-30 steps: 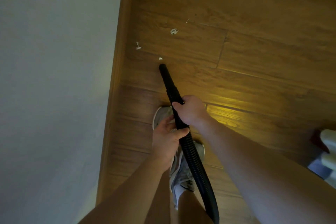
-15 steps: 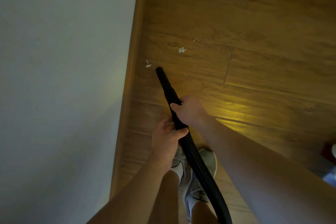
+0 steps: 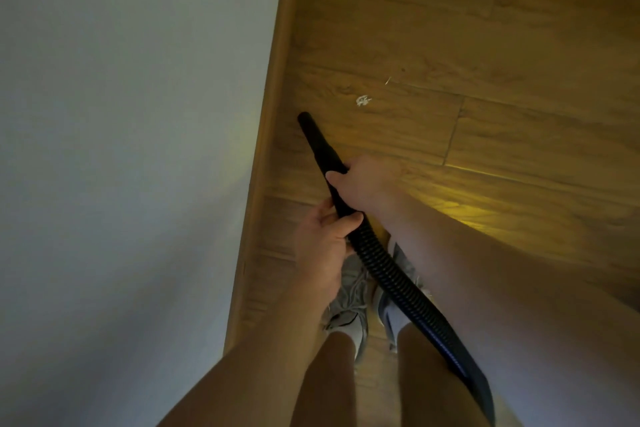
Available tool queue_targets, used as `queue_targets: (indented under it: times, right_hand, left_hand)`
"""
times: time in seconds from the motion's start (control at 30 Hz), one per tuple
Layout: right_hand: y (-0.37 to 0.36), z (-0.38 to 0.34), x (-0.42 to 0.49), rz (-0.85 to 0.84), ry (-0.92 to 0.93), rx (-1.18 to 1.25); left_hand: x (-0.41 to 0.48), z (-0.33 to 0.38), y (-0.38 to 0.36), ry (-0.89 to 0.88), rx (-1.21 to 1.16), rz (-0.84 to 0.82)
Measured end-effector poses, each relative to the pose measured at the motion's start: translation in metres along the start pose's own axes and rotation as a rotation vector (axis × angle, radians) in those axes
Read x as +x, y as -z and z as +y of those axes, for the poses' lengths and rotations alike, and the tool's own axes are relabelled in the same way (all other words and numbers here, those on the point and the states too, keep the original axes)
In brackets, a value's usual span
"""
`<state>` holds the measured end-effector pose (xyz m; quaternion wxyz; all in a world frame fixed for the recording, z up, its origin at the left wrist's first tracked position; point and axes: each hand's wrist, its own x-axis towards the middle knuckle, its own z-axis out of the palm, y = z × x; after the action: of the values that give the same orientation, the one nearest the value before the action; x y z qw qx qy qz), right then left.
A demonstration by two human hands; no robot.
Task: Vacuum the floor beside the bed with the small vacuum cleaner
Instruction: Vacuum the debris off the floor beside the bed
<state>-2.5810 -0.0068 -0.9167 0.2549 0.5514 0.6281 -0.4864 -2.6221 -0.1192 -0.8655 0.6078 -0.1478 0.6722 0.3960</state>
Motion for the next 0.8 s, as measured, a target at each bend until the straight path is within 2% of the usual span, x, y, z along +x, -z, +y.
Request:
queue_targets:
  times: [0.43,0.8]
  right_hand:
    - [0.040,0.052,-0.013,0.060,-0.076,0.193]
    - [0.072,0.072,-0.007,0.087,-0.109,0.220]
  left_hand:
    - [-0.010,-0.007,-0.055,0.015,0.093,-0.073]
    - [-0.008,0.001,-0.092,0.025,0.121,-0.070]
